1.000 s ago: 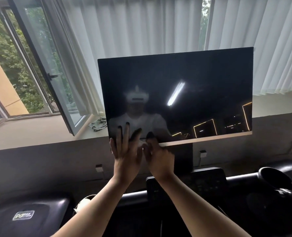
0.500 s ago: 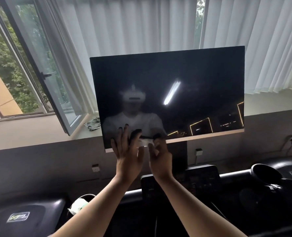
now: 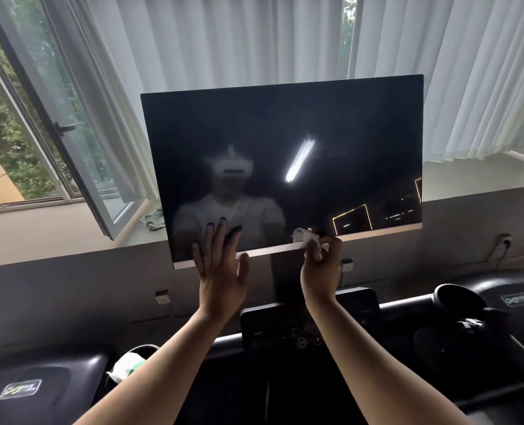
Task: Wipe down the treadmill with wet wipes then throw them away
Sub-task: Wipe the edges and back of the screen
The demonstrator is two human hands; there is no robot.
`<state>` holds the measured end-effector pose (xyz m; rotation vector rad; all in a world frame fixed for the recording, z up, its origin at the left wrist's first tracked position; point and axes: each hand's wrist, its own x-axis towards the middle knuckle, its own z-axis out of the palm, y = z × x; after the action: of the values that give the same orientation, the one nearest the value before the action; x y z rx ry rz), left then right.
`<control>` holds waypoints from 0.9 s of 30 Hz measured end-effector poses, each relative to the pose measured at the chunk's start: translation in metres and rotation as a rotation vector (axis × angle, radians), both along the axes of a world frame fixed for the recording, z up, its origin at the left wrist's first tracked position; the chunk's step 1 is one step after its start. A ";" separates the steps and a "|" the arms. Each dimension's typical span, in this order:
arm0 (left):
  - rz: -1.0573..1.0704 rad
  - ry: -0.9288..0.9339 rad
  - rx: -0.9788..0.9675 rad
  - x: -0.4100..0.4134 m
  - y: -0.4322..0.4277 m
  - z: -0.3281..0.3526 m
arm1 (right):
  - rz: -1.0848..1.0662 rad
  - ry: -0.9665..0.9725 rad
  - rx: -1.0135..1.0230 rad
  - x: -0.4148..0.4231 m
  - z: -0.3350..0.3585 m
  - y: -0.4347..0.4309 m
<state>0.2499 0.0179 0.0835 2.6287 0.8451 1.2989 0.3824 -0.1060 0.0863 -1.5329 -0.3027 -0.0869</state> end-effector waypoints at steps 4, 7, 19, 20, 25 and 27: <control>0.003 -0.026 -0.016 0.002 -0.004 0.002 | 0.047 -0.022 -0.052 -0.015 0.003 0.011; 0.003 -0.055 -0.035 0.006 -0.007 0.002 | 0.224 -0.174 -0.198 -0.034 0.004 0.019; -0.010 -0.073 -0.029 0.004 -0.004 -0.001 | -0.066 -0.327 -0.345 0.032 0.025 -0.008; -0.009 -0.076 -0.032 0.004 -0.005 -0.001 | -0.094 -0.364 -0.339 0.035 0.025 -0.007; 0.056 -0.110 -0.004 0.008 -0.008 0.006 | -0.005 -0.614 -0.329 0.001 0.031 0.019; 0.113 -0.094 0.007 0.012 -0.009 0.012 | 0.072 -0.738 -0.404 -0.016 0.035 0.028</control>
<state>0.2614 0.0093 0.0953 2.5353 0.9889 1.4413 0.3665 -0.0776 0.1217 -1.8429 -1.0079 -0.5694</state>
